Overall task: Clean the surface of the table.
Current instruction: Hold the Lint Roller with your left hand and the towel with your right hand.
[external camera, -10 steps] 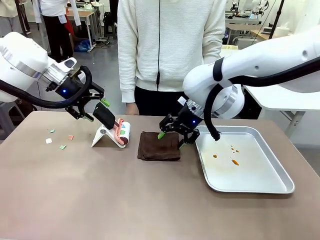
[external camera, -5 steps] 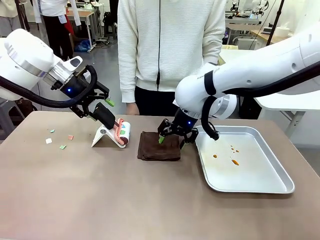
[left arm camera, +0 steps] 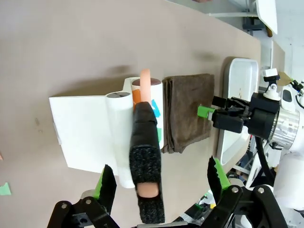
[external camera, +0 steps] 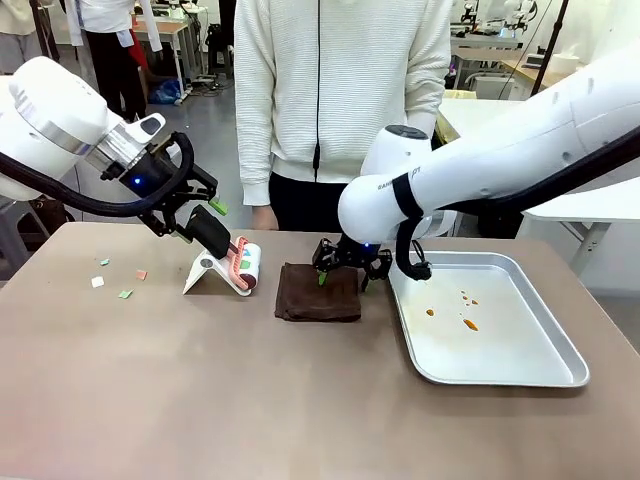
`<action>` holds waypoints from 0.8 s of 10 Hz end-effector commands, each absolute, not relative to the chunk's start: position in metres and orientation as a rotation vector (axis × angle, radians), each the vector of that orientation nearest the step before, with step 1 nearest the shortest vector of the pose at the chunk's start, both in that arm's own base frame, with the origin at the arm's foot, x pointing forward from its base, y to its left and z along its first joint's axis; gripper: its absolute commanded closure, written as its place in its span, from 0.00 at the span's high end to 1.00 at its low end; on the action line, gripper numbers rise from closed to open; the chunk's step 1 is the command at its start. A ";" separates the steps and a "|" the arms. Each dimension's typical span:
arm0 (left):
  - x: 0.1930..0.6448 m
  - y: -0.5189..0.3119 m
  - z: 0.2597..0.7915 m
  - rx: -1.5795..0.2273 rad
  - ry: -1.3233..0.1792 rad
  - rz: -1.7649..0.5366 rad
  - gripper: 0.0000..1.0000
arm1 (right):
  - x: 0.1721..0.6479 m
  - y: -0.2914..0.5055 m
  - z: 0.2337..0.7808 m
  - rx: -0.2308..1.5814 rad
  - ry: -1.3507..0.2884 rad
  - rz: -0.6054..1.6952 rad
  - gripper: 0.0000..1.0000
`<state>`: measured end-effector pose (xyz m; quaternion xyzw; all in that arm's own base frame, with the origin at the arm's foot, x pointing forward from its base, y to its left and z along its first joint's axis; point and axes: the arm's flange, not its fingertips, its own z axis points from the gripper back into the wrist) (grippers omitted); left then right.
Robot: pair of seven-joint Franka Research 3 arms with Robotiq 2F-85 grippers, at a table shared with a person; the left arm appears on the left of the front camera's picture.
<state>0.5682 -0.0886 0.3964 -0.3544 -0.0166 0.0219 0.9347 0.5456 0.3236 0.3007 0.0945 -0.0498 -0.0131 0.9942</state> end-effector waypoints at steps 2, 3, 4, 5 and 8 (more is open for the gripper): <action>0.566 -0.084 0.397 -0.705 -0.047 0.053 1.00 | 0.550 0.339 0.301 0.115 -0.138 -0.084 1.00; 0.566 -0.084 0.396 -0.706 -0.047 0.054 1.00 | 0.549 0.339 0.301 0.106 -0.129 -0.077 1.00; 0.566 -0.084 0.395 -0.705 -0.047 0.055 1.00 | 0.548 0.339 0.300 0.102 -0.123 -0.071 1.00; 0.567 -0.084 0.395 -0.708 -0.048 0.058 1.00 | 0.548 0.339 0.300 0.095 -0.121 -0.069 1.00; 0.567 -0.085 0.395 -0.711 -0.073 0.049 0.41 | 0.546 0.341 0.300 0.084 -0.111 -0.044 0.41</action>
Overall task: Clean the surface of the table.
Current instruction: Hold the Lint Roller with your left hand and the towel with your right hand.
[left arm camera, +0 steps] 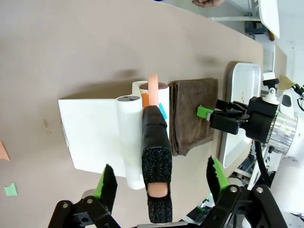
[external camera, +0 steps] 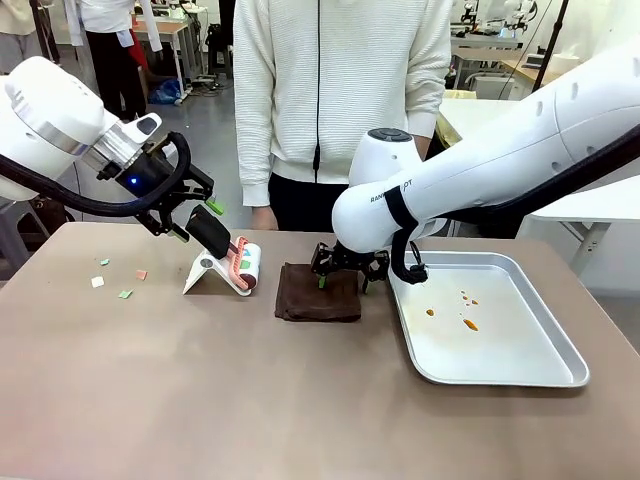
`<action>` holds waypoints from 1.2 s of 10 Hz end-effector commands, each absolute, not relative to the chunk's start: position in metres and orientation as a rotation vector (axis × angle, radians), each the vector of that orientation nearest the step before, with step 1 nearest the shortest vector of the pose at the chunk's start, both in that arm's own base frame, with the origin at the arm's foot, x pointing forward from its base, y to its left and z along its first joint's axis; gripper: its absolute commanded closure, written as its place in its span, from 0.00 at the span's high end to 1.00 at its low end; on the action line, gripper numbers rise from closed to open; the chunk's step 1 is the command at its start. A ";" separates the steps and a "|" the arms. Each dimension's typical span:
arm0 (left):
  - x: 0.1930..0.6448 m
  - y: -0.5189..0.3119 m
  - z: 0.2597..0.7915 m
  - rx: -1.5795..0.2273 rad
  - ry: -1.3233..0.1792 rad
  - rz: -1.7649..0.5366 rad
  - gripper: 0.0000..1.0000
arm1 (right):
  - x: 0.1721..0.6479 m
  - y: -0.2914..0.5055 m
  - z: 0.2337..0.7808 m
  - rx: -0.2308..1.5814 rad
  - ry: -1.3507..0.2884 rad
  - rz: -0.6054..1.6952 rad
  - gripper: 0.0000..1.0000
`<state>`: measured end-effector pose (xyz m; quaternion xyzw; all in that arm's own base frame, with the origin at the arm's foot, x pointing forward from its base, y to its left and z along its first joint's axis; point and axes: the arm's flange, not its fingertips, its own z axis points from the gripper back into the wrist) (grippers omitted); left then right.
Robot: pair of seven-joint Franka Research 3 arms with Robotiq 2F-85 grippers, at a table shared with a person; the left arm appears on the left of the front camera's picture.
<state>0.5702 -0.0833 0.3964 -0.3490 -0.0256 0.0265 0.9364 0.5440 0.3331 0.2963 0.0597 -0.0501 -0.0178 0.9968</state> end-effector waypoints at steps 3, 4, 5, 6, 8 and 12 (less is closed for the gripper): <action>0.567 -0.085 0.396 -0.716 -0.091 0.047 0.00 | 0.546 0.342 0.298 0.088 -0.094 -0.037 0.35; 0.567 -0.086 0.397 -0.716 -0.091 0.043 0.00 | 0.547 0.342 0.298 0.092 -0.089 -0.040 0.00; 0.566 -0.086 0.397 -0.715 -0.091 0.038 0.14 | 0.548 0.341 0.297 0.092 -0.087 -0.043 0.00; 0.566 -0.086 0.397 -0.712 -0.088 0.036 0.05 | 0.548 0.341 0.297 0.092 -0.083 -0.044 0.00; 0.566 -0.086 0.398 -0.713 -0.086 0.035 0.00 | 0.549 0.341 0.297 0.098 -0.077 -0.047 0.00; 0.567 -0.086 0.399 -0.716 -0.087 0.036 0.00 | 0.552 0.339 0.294 0.114 -0.061 -0.060 0.00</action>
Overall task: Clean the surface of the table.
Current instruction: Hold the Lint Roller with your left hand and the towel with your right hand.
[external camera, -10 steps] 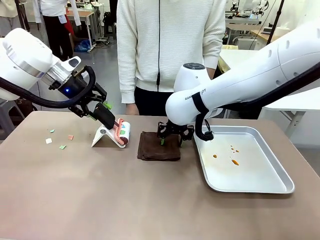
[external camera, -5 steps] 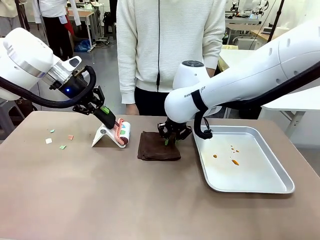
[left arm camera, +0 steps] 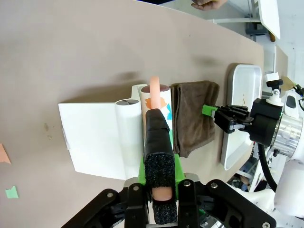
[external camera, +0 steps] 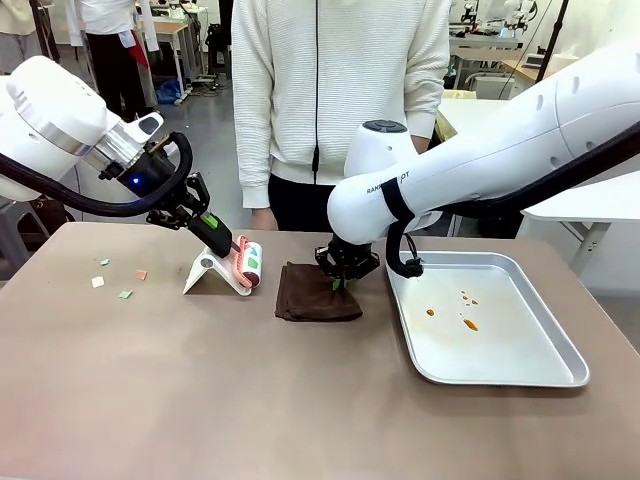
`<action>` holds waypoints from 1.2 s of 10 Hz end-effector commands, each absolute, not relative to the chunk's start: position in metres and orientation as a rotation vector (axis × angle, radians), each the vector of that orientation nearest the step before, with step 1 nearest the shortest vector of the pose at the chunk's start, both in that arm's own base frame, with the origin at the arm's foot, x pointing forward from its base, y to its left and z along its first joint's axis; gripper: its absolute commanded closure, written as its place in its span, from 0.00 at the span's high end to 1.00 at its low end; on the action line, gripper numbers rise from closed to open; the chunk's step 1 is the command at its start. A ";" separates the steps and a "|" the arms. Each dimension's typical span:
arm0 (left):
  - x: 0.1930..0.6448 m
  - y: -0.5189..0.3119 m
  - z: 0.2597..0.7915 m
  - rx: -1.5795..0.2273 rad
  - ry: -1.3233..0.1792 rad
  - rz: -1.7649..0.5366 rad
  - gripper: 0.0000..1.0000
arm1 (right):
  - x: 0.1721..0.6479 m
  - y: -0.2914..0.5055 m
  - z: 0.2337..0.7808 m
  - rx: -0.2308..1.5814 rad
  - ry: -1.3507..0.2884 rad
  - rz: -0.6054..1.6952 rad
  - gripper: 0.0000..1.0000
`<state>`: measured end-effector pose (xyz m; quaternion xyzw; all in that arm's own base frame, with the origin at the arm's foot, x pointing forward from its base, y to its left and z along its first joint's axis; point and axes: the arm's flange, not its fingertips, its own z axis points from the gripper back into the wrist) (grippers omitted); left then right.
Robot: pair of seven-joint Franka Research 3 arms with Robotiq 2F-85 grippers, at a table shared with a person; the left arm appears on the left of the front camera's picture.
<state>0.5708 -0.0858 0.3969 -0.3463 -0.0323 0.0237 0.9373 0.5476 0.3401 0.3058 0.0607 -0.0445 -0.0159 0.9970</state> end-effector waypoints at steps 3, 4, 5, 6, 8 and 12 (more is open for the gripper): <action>0.566 -0.086 0.400 -0.732 -0.091 0.030 0.00 | 0.554 0.332 0.294 0.177 -0.028 -0.079 0.00; 0.564 -0.085 0.404 -0.757 -0.103 0.024 0.00 | 0.554 0.323 0.299 0.269 0.005 -0.079 0.00; 0.560 -0.083 0.410 -0.796 -0.122 0.015 0.00 | 0.555 0.308 0.307 0.412 0.052 -0.097 0.00; 0.554 -0.079 0.417 -0.833 -0.143 0.005 0.00 | 0.555 0.287 0.315 0.584 0.129 -0.117 0.00; 0.541 -0.069 0.433 -0.901 -0.176 -0.007 0.00 | 0.549 0.253 0.326 0.882 0.266 -0.111 0.00; 0.486 -0.016 0.470 -1.162 -0.060 -0.071 0.00 | 0.497 0.196 0.359 1.291 0.434 0.029 0.00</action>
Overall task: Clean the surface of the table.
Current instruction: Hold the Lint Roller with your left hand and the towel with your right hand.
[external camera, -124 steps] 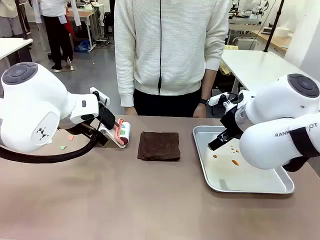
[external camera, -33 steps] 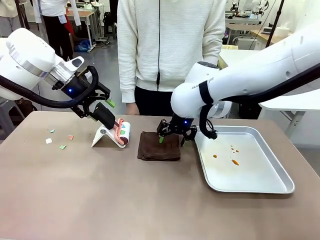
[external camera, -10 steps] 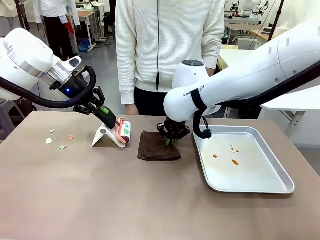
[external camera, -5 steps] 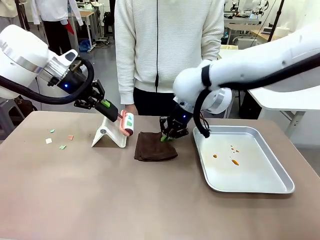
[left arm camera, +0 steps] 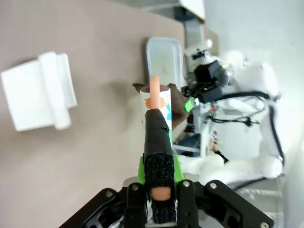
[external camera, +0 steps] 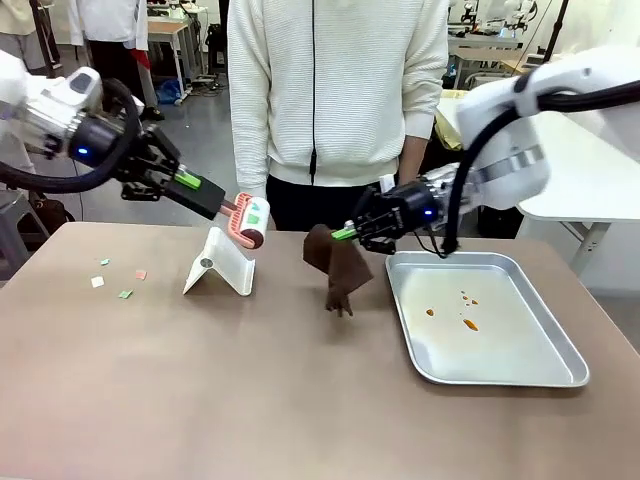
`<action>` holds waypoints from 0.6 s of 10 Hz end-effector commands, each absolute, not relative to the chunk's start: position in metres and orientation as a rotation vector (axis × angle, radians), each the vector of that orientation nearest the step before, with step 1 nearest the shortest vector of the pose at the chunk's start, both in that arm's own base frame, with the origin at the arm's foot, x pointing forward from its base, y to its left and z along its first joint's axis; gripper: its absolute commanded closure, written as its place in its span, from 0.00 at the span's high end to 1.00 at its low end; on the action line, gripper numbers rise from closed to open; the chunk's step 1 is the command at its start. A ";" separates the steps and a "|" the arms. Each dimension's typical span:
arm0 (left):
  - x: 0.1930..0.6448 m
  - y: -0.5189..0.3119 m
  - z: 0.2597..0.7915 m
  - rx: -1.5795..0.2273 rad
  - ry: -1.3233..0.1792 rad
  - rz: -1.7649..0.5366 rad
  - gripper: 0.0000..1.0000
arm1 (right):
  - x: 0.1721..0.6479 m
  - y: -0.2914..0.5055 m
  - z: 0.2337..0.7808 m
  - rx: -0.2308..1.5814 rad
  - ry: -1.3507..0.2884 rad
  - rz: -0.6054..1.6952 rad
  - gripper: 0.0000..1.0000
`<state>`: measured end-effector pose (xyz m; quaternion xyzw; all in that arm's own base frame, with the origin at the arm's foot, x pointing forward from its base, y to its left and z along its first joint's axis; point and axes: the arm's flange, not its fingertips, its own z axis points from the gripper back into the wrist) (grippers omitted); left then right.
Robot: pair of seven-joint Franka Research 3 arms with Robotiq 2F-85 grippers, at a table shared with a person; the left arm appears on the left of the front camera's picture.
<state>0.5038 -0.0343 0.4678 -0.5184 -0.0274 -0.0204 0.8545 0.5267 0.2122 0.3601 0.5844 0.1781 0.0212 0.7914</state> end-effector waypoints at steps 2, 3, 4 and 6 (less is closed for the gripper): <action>0.440 0.025 0.479 -1.209 -0.087 -0.096 0.00 | 0.443 0.162 0.376 1.377 0.352 -0.041 0.00; 0.419 0.048 0.481 -1.234 -0.102 -0.105 0.00 | 0.415 0.141 0.382 1.420 0.249 -0.086 0.00; 0.399 0.076 0.480 -1.269 -0.113 -0.106 0.00 | 0.387 0.116 0.388 1.458 0.139 -0.129 0.00; 0.363 0.145 0.471 -1.359 -0.097 -0.184 0.00 | 0.355 0.049 0.396 1.512 -0.051 -0.220 0.00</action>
